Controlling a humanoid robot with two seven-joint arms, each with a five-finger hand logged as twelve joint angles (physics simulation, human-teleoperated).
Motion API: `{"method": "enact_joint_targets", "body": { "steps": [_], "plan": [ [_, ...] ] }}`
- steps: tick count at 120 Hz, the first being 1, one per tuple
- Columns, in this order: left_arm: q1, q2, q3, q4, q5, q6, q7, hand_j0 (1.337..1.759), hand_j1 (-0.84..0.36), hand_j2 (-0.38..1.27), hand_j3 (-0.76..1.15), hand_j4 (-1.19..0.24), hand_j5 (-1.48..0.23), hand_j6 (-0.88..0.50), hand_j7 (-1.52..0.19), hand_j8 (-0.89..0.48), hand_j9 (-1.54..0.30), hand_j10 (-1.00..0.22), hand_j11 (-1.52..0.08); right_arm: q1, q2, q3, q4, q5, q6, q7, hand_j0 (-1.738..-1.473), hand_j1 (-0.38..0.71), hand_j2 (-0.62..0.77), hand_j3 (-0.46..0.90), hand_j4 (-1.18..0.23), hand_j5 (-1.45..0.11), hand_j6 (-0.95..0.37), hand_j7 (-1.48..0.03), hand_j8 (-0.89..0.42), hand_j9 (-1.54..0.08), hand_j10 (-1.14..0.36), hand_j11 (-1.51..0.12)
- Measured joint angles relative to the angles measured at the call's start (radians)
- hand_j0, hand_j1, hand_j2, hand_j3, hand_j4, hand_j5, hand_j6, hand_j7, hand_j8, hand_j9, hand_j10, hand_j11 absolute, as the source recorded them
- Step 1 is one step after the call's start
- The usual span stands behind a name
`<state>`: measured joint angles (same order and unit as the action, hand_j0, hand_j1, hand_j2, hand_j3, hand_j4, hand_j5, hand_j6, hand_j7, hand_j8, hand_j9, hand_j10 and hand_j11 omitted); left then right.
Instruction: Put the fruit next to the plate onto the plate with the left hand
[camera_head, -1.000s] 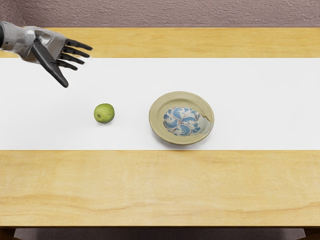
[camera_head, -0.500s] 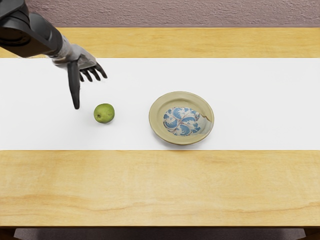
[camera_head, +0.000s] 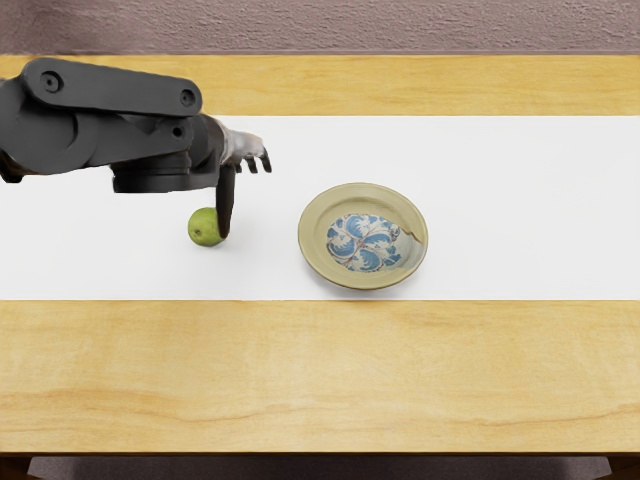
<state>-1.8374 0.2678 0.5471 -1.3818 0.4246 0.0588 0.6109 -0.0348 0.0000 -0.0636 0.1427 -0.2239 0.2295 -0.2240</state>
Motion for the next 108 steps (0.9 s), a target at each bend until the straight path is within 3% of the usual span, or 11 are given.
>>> {"method": "enact_joint_targets", "body": {
  "steps": [13, 29, 90, 108],
  "plan": [
    [0.039, -0.005, 0.059, -0.011, 0.012, 0.167, 0.0, 1.658, 0.09, 0.04, 0.0, -0.22, -0.28, -0.22, -0.28, -0.22, -0.28, -0.22, -0.28, 0.0, 0.0, 0.0, 0.0, 0.0, 0.0, 0.0, -1.658, -0.33, 0.0, 0.0, -0.02, -0.02, -0.02, -0.02, -0.02, -0.02, -0.02, -0.02],
    [0.065, -0.006, 0.094, -0.011, 0.031, 0.246, 0.0, 1.658, 0.1, 0.04, 0.0, -0.21, -0.28, -0.21, -0.28, -0.21, -0.28, -0.21, -0.28, 0.0, 0.0, 0.0, 0.0, 0.0, 0.0, 0.0, -1.658, -0.33, 0.0, 0.0, -0.01, -0.02, -0.02, -0.02, -0.01, -0.02, -0.01, -0.02],
    [0.176, -0.007, 0.105, 0.009, 0.079, 0.282, 0.0, 1.658, 0.1, 0.04, 0.0, -0.21, -0.27, -0.21, -0.27, -0.21, -0.27, -0.21, -0.27, 0.0, 0.0, 0.001, 0.0, 0.0, -0.001, 0.0, -1.658, -0.33, 0.0, 0.0, -0.02, -0.02, -0.02, -0.02, -0.02, -0.02, -0.02, -0.02],
    [0.179, -0.007, 0.101, 0.017, 0.094, 0.283, 0.0, 1.658, 0.1, 0.04, 0.0, -0.21, -0.27, -0.21, -0.27, -0.21, -0.27, -0.21, -0.27, 0.0, 0.0, 0.001, 0.0, 0.0, -0.001, 0.0, -1.658, -0.33, 0.0, 0.0, -0.02, -0.02, -0.02, -0.02, -0.02, -0.02, -0.01, -0.02]
  ]
}}
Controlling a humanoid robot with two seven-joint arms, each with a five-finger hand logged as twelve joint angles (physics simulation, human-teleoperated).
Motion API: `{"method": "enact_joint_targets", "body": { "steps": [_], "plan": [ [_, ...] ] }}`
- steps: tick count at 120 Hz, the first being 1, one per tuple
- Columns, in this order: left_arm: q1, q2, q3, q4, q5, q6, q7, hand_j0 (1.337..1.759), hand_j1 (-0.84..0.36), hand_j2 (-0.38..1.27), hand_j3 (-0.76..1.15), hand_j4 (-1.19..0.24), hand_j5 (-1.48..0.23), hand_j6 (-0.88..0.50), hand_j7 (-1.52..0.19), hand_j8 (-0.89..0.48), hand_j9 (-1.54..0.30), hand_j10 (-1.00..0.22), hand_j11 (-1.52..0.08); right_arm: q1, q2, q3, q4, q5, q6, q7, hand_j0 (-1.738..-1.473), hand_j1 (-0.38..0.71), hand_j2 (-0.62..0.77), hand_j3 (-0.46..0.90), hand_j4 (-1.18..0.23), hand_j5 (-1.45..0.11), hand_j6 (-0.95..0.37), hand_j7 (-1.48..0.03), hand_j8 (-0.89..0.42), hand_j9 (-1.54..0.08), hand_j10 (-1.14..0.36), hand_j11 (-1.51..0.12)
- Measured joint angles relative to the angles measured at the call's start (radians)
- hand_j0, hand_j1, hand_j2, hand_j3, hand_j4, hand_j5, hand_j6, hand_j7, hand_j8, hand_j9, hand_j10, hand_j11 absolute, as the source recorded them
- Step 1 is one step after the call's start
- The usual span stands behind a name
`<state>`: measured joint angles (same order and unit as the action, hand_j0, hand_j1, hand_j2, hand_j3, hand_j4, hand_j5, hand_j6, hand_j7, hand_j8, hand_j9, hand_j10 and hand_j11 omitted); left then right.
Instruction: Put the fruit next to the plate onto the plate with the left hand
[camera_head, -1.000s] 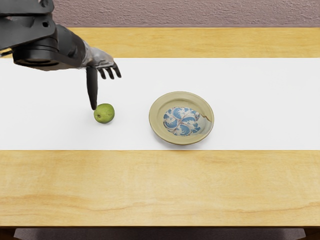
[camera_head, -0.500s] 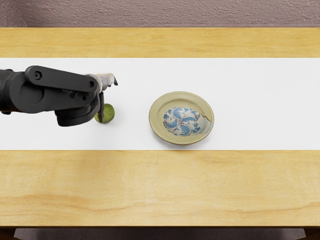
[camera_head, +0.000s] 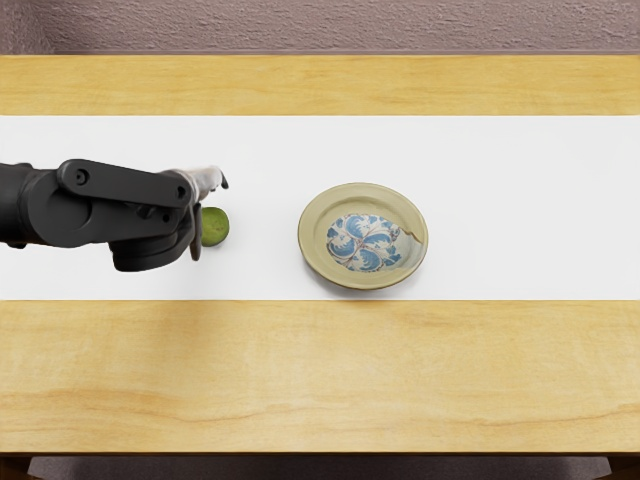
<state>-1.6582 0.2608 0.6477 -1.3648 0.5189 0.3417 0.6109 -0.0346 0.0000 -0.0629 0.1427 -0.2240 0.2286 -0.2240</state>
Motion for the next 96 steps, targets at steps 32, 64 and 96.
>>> {"method": "enact_joint_targets", "body": {
  "steps": [32, 64, 96],
  "plan": [
    [0.032, 0.0, -0.002, 0.025, 0.02, 0.029, 0.0, 1.658, 0.1, 0.04, 0.0, -0.21, -0.27, -0.21, -0.27, -0.21, -0.27, -0.21, -0.27, 0.0, 0.0, 0.0, 0.0, 0.0, 0.0, 0.0, -1.658, -0.33, 0.0, 0.0, -0.02, -0.02, -0.02, -0.02, -0.02, -0.02, -0.01, -0.02],
    [0.081, -0.072, -0.001, 0.095, 0.038, 0.041, 0.0, 1.658, 0.1, 0.04, 0.0, -0.21, -0.27, -0.21, -0.27, -0.21, -0.27, -0.21, -0.27, 0.0, 0.0, 0.0, 0.0, 0.0, 0.0, 0.0, -1.658, -0.33, 0.0, 0.0, -0.02, -0.02, -0.02, -0.02, -0.02, -0.02, -0.01, -0.02],
    [0.081, -0.072, 0.0, 0.111, 0.039, 0.042, 0.0, 1.658, 0.1, 0.04, 0.0, -0.21, -0.27, -0.21, -0.27, -0.21, -0.27, -0.21, -0.27, 0.0, 0.0, 0.0, 0.0, 0.0, 0.0, 0.0, -1.658, -0.33, 0.0, 0.0, -0.01, -0.02, -0.01, -0.02, -0.01, -0.02, -0.01, -0.02]
  ]
}}
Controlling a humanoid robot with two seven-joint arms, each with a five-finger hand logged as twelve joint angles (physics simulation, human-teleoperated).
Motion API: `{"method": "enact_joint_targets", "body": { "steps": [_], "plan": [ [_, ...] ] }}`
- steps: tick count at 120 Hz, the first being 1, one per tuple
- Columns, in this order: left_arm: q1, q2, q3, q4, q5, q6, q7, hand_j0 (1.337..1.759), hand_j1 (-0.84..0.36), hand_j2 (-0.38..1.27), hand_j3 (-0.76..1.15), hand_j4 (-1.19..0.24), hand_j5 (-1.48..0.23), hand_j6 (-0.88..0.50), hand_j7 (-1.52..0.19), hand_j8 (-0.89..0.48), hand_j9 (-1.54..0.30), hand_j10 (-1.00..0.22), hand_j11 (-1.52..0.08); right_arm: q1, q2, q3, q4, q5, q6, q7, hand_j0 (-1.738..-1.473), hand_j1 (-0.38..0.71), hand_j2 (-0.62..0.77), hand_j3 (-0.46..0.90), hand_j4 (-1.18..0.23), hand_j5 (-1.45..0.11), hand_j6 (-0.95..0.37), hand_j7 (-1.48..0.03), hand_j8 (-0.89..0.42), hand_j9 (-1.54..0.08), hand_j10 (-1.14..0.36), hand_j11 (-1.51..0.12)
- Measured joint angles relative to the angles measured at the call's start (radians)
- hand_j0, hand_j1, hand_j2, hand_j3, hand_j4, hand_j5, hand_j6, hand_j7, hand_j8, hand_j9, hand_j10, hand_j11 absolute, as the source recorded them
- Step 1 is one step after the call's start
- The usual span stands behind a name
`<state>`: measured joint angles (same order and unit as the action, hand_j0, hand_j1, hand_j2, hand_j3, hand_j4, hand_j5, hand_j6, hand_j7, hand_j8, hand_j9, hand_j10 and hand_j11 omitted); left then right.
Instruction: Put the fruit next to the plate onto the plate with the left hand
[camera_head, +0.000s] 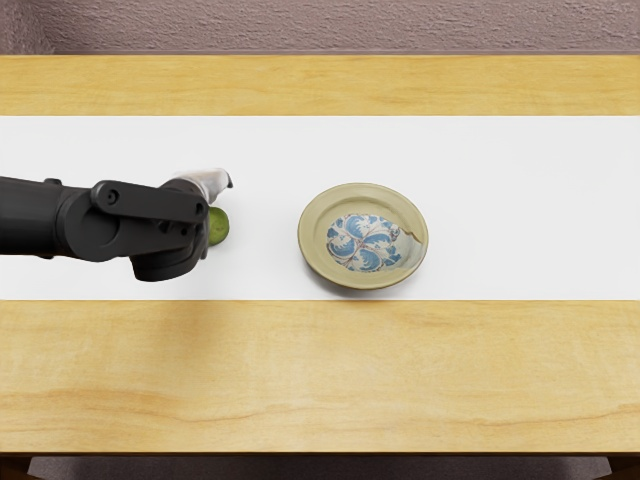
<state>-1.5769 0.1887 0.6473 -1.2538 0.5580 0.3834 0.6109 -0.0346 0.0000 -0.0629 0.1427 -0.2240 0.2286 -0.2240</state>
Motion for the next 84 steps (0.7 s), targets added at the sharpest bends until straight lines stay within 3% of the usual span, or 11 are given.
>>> {"method": "enact_joint_targets", "body": {
  "steps": [84],
  "plan": [
    [0.034, 0.002, -0.011, 0.013, -0.001, 0.017, 0.0, 1.658, 0.1, 0.04, 0.0, -0.21, -0.27, -0.21, -0.27, -0.21, -0.27, -0.21, -0.27, 0.0, 0.0, 0.0, 0.0, 0.0, 0.0, 0.0, -1.658, -0.33, 0.0, 0.0, -0.01, -0.02, -0.01, -0.02, -0.01, -0.02, -0.01, -0.02]
  ]
}}
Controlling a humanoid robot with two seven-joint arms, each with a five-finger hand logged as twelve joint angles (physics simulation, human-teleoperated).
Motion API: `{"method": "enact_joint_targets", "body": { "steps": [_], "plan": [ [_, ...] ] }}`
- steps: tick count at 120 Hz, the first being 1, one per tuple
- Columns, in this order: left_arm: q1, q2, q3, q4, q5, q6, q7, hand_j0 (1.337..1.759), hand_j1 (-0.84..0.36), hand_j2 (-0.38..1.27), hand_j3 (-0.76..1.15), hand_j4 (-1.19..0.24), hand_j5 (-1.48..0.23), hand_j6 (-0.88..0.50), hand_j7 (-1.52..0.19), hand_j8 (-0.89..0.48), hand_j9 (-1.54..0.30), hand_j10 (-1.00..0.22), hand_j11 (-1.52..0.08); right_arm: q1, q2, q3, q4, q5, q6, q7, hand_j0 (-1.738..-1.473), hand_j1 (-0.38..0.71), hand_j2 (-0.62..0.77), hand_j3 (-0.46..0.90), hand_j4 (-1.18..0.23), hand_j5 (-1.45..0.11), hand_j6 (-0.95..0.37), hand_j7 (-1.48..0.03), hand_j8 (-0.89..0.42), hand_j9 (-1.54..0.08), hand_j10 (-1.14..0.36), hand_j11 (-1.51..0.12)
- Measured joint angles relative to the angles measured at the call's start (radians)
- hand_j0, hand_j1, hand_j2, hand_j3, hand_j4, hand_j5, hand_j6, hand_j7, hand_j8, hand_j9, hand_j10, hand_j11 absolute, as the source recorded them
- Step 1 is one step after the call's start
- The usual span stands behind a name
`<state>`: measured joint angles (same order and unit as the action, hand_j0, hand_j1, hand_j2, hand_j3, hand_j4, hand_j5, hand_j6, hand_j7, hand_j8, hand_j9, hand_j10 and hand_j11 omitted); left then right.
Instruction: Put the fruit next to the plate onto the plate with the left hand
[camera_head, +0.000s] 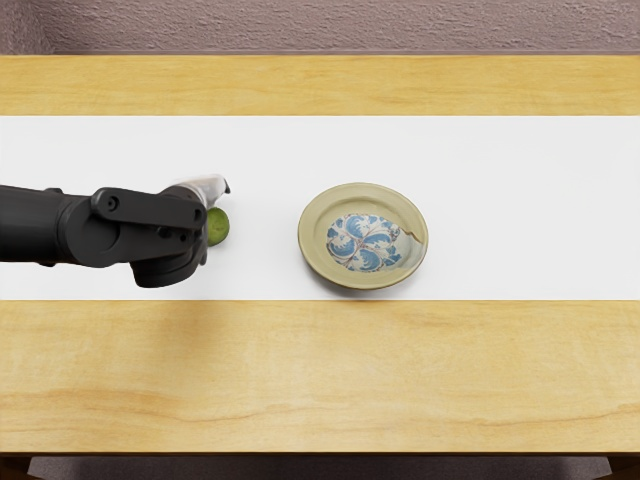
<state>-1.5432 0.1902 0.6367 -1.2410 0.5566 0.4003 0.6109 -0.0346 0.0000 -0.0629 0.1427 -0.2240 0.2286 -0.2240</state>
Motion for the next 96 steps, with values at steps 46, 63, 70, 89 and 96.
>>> {"method": "enact_joint_targets", "body": {
  "steps": [46, 63, 70, 89, 96],
  "plan": [
    [0.015, 0.006, -0.02, 0.005, -0.014, 0.0, 0.0, 1.658, -0.04, 0.07, 0.0, -0.33, -0.42, -0.33, -0.42, -0.33, -0.42, -0.33, -0.42, 0.0, 0.0, 0.0, 0.0, 0.0, 0.0, 0.0, -1.658, -0.33, 0.0, 0.0, -0.02, -0.02, -0.01, -0.02, -0.01, -0.02, -0.01, -0.02],
    [0.076, 0.024, -0.081, 0.006, -0.003, 0.03, 0.003, 1.687, -0.21, 0.01, 0.51, -0.51, -0.46, -0.11, -0.79, -0.17, -0.83, -0.5, -0.61, 0.0, 0.0, 0.0, 0.0, 0.0, 0.0, 0.0, -1.658, -0.33, 0.0, 0.0, -0.02, -0.02, -0.02, -0.02, -0.02, -0.02, -0.02, -0.02],
    [0.077, 0.03, -0.098, 0.006, -0.013, 0.016, 0.009, 1.699, -0.25, 0.1, 0.39, -0.53, -0.52, -0.09, -0.79, -0.14, -0.82, -0.51, -0.66, 0.0, 0.0, 0.0, 0.0, 0.0, 0.0, 0.0, -1.658, -0.33, 0.0, 0.0, -0.01, -0.02, -0.02, -0.02, -0.02, -0.02, -0.02, -0.02],
    [0.075, 0.039, -0.118, 0.005, -0.02, -0.003, 0.008, 1.658, -0.31, 0.16, 0.23, -0.61, -0.7, -0.16, -0.69, -0.19, -0.74, -0.47, -0.76, 0.0, 0.0, 0.0, 0.0, 0.0, 0.0, 0.0, -1.658, -0.33, 0.0, 0.0, -0.01, -0.02, -0.01, -0.02, -0.01, -0.02, -0.01, -0.02],
    [0.062, 0.053, -0.123, 0.005, -0.02, -0.008, 0.005, 1.657, -0.32, 0.15, 0.17, -0.62, -0.74, -0.25, -0.74, -0.27, -0.78, -0.46, -0.79, 0.0, 0.0, 0.0, 0.0, 0.0, 0.0, 0.0, -1.658, -0.33, 0.0, 0.0, -0.02, -0.02, -0.01, -0.02, -0.01, -0.02, -0.01, -0.02]
  ]
}}
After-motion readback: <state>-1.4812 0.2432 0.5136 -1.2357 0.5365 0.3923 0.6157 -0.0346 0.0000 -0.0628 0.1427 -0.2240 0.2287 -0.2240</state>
